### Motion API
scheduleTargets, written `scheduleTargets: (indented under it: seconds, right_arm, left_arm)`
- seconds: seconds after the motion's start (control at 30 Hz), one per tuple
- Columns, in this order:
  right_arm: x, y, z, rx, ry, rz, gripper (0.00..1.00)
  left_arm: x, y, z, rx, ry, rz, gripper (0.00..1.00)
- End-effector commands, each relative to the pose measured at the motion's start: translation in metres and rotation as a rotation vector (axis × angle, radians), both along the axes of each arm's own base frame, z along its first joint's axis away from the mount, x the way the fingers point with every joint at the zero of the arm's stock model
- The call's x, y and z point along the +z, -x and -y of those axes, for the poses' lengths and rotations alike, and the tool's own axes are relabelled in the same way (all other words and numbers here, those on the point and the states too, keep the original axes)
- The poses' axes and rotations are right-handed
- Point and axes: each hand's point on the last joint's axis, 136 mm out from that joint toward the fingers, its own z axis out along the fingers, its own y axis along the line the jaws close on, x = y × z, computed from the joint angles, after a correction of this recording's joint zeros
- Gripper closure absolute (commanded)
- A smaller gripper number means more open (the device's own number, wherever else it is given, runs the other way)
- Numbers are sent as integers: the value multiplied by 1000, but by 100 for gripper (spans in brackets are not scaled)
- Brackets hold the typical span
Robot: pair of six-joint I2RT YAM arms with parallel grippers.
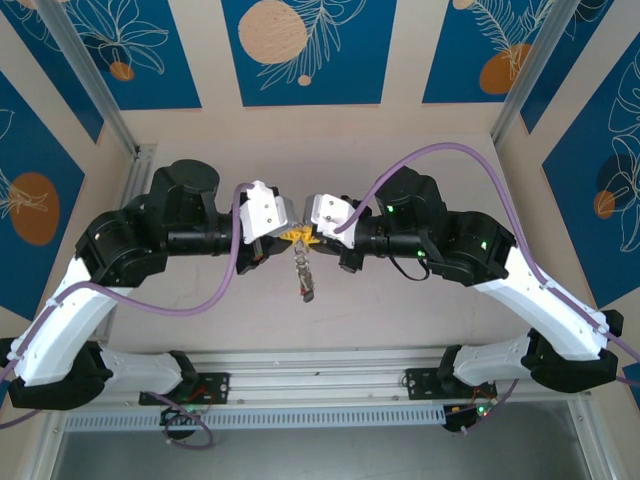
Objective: Put the keys on the keyring
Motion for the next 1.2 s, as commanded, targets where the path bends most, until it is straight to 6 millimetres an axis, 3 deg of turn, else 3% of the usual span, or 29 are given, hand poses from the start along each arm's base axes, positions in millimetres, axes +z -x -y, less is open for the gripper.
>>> scheduleTargets:
  seconds: [0.0, 0.13, 0.2, 0.6, 0.9, 1.17]
  right_arm:
    - [41, 13, 9, 33, -148, 41, 91]
    - [37, 15, 13, 37, -158, 24, 73]
    - [33, 15, 13, 38, -156, 13, 70]
    - [23, 27, 8, 104, -163, -69, 66]
    - [10, 4, 6, 10, -124, -104, 77]
    - [8, 4, 11, 5, -138, -117, 77]
  left_arm:
    - [5, 5, -5, -5, 24, 18, 100]
    - [24, 14, -7, -36, 106, 42, 100]
    - [28, 18, -6, -50, 127, 40, 100]
    - [34, 20, 0, -78, 174, 32, 100]
    - [39, 22, 2, -90, 213, 44, 100]
    - [43, 24, 1, -94, 227, 51, 100]
